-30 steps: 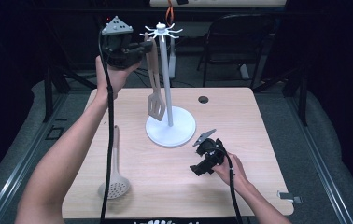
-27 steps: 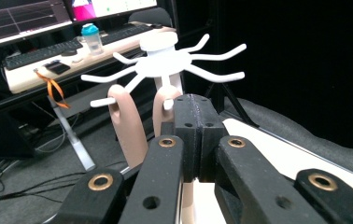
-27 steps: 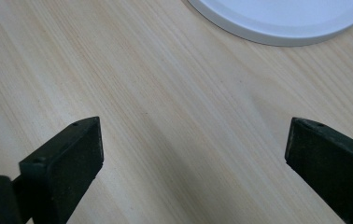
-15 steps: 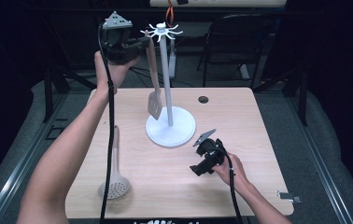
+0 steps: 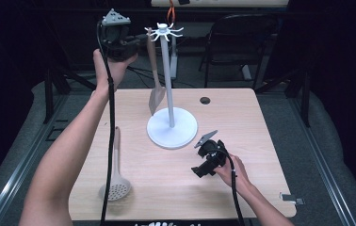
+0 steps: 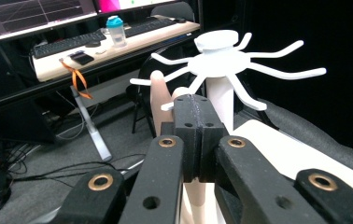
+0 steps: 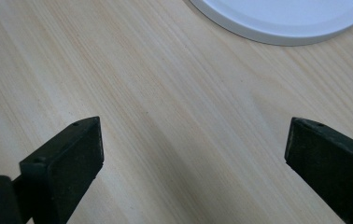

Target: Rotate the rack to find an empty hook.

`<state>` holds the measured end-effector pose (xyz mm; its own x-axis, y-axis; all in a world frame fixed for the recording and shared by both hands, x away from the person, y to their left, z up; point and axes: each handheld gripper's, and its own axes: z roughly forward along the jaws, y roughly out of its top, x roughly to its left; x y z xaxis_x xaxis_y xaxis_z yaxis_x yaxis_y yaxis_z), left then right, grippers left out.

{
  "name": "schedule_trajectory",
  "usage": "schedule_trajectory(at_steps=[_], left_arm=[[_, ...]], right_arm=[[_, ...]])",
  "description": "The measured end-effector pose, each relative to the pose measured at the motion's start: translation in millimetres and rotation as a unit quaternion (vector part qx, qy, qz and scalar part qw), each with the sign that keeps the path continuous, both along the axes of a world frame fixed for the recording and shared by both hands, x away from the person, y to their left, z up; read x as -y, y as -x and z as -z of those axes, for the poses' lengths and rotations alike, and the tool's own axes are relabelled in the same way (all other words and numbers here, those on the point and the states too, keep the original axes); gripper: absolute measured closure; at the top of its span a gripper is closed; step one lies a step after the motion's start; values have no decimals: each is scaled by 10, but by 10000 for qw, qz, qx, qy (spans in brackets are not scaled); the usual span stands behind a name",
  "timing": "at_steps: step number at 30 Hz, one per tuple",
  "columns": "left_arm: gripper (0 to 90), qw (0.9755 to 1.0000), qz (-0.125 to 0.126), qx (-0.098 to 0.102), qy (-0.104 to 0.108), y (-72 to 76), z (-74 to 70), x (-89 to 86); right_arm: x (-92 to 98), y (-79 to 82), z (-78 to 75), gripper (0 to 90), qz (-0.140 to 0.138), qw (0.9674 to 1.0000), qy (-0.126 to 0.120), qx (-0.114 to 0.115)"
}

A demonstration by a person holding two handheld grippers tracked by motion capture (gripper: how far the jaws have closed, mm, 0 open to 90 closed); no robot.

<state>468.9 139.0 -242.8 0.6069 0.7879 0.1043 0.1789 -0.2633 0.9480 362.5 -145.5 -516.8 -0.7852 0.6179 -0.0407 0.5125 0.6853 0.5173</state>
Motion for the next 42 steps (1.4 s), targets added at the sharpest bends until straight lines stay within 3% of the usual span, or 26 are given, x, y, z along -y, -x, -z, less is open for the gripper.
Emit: schedule_trajectory(at_steps=[5, 7, 10, 14, 21, 25, 30, 35, 38, 41, 42], left_arm=[[898, 9996, -11, 24, 274, 63, 22, -110], [892, 9995, -40, 22, 300, 101, 64, -161], [874, 9993, -67, -20, 365, 147, 134, -236], [817, 9989, -54, -170, 443, 203, 282, -344], [623, 9979, -135, -583, 262, 258, 573, -413], [486, 9952, -315, -916, 131, 296, 761, -433], [302, 9926, -508, -1103, -50, 394, 1021, -472], [199, 9892, -634, -1300, -217, 528, 1333, -534], [135, 9868, -732, -1424, -250, 588, 1498, -587], [11, 9822, -850, -1648, -309, 625, 1669, -633], [10, 9813, -864, -1692, -300, 644, 1728, -654]], right_arm=[[4, 3, 2, 42, 6, 10000, -47, 3], [9, -2, -18, 42, -60, 10000, 78, -12], [3, 1, -22, 43, -71, 9999, 78, -45], [-7, 12, -20, 43, -42, 10000, 49, -23], [-13, 2, -17, 42, -92, 9999, 124, -40], [-16, 6, -3, 43, -69, 9999, 100, -46], [-20, 8, 1, 43, -75, 9999, 105, -75], [-27, 9, 0, 43, -112, 9998, 155, -68], [-32, 9, 5, 44, -121, 9997, 177, -83], [-33, 9, 6, 44, -125, 9997, 188, -87], [-34, 10, 10, 44, -116, 9997, 177, -83]])
